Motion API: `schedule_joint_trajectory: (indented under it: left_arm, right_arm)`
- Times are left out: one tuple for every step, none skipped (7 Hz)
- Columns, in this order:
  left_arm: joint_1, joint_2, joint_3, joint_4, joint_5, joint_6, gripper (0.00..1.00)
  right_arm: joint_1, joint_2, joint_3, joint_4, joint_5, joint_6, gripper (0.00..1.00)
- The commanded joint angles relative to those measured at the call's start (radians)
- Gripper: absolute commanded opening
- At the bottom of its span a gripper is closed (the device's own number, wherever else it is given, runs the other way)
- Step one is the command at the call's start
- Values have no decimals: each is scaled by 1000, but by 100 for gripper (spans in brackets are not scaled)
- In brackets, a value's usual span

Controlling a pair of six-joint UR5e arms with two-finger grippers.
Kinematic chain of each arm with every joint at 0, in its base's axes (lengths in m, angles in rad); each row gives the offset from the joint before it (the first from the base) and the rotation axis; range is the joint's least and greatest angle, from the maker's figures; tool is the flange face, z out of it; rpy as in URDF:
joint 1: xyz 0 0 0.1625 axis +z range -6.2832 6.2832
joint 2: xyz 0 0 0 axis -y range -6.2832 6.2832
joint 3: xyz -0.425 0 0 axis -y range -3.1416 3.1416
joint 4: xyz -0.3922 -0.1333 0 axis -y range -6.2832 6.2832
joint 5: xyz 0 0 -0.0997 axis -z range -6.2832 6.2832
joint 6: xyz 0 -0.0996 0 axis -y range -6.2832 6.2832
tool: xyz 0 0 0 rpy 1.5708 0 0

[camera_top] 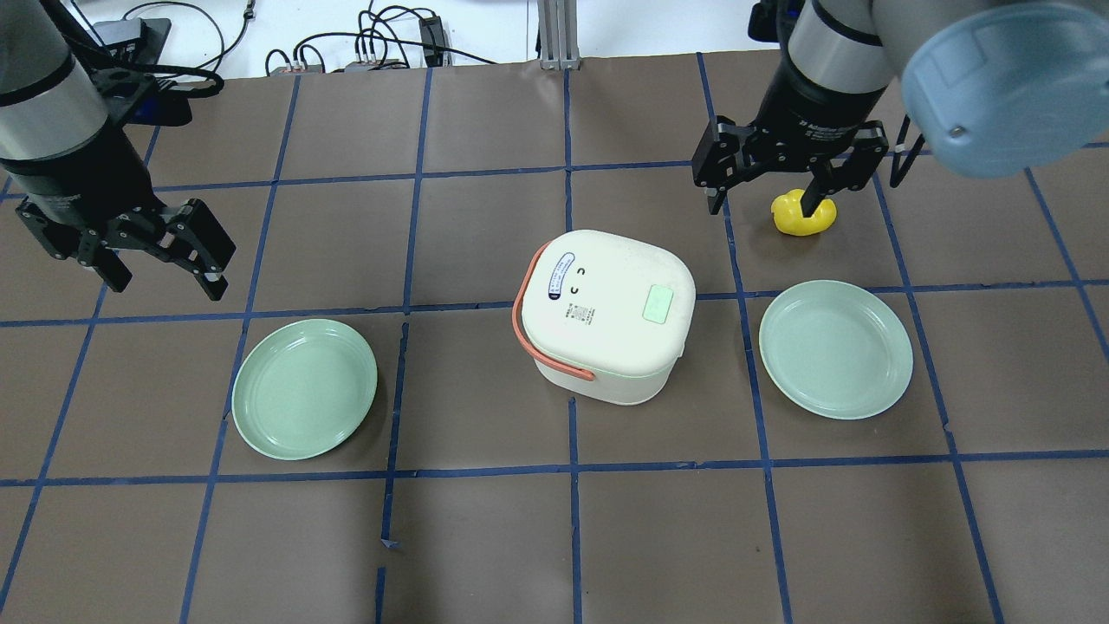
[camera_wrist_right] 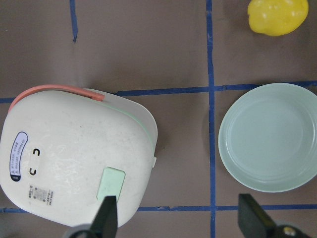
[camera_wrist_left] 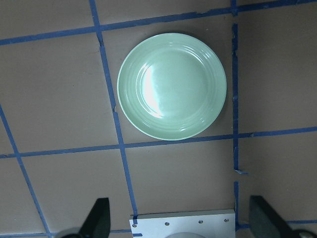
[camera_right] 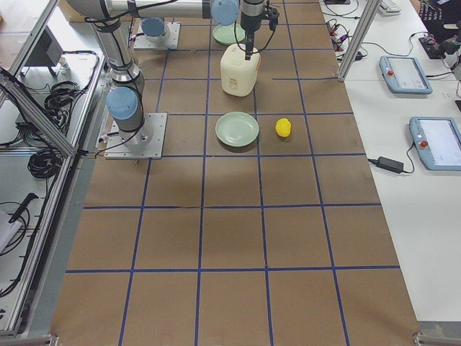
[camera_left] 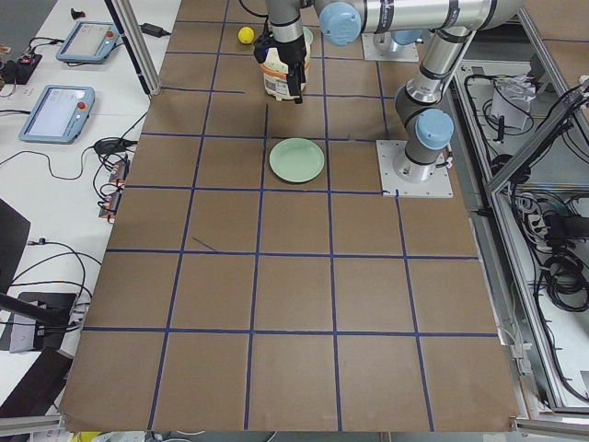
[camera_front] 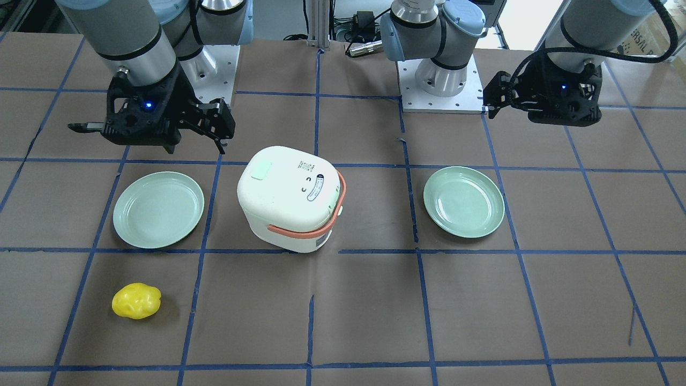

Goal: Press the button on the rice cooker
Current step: 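Move the right gripper over the white rice cooker's lid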

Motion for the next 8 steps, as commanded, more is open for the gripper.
schedule_joint_trajectory:
  left_arm:
    - [0, 0, 0, 0, 0, 0, 100]
    - [0, 0, 0, 0, 0, 0, 100]
    - [0, 0, 0, 0, 0, 0, 100]
    - [0, 0, 0, 0, 0, 0, 100]
    - [0, 0, 0, 0, 0, 0, 100]
    - [0, 0, 0, 0, 0, 0, 100]
    - [0, 0, 0, 0, 0, 0, 100]
    - [0, 0, 0, 0, 0, 0, 100]
  right_arm:
    - [57, 8, 72, -99, 1, 69, 30]
    - [64, 8, 76, -118, 18, 68, 18]
    - [72, 16, 85, -162, 33, 60, 14]
    - [74, 22, 90, -173, 36, 69, 12]
    - [74, 32, 88, -175, 36, 66, 11]
    - [75, 37, 90, -175, 38, 65, 11]
    - [80, 40, 91, -175, 39, 63, 11]
    - [90, 55, 91, -175, 38, 62, 11]
